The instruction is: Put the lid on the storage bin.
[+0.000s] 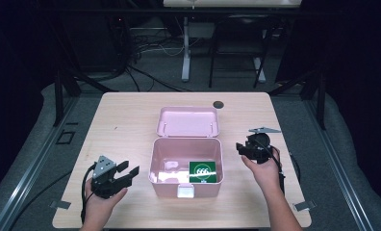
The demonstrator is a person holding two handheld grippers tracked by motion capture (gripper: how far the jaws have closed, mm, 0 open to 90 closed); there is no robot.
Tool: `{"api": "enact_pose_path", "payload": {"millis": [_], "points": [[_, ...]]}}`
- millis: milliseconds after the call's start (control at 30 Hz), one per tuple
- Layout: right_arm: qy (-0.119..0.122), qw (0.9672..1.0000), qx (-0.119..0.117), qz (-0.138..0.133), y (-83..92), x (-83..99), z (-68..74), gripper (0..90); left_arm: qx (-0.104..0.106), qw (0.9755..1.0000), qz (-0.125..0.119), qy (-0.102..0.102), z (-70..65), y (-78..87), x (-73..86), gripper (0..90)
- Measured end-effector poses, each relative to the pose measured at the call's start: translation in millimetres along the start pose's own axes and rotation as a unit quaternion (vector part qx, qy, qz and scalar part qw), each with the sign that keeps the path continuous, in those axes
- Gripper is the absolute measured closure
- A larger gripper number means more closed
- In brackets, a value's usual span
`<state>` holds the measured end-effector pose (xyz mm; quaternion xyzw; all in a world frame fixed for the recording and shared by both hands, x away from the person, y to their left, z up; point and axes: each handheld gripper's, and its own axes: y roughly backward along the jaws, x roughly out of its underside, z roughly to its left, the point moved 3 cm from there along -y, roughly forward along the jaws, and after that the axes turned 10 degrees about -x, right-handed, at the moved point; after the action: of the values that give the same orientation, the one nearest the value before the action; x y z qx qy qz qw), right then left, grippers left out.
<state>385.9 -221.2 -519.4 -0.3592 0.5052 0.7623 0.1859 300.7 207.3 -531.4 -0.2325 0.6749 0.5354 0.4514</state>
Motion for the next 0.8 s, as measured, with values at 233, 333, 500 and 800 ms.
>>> {"api": "enact_pose_path", "payload": {"millis": [233, 333, 500, 800], "points": [[-0.010, 1.0000, 0.000, 0.001, -1.2, -1.1, -1.4, 58.3, 0.013, 0.9999, -0.002, 0.006, -2.5, 2.5, -4.2, 55.5], [-0.003, 1.0000, -0.001, 0.003, -4.5, -4.9, 1.1, 59.5, 0.015, 0.9998, -0.007, 0.008, -4.4, 5.5, -8.0, 56.0], [-0.007, 1.0000, -0.005, -0.002, -10.4, -14.9, 2.7, 62.7, 0.023, 0.9997, -0.011, 0.007, -7.0, 9.5, -14.3, 56.4], [-0.023, 0.9994, -0.017, 0.019, -10.7, -41.3, 4.8, 63.7, 0.031, 0.9992, -0.024, -0.009, -15.4, 15.4, -25.4, 62.1]]}}
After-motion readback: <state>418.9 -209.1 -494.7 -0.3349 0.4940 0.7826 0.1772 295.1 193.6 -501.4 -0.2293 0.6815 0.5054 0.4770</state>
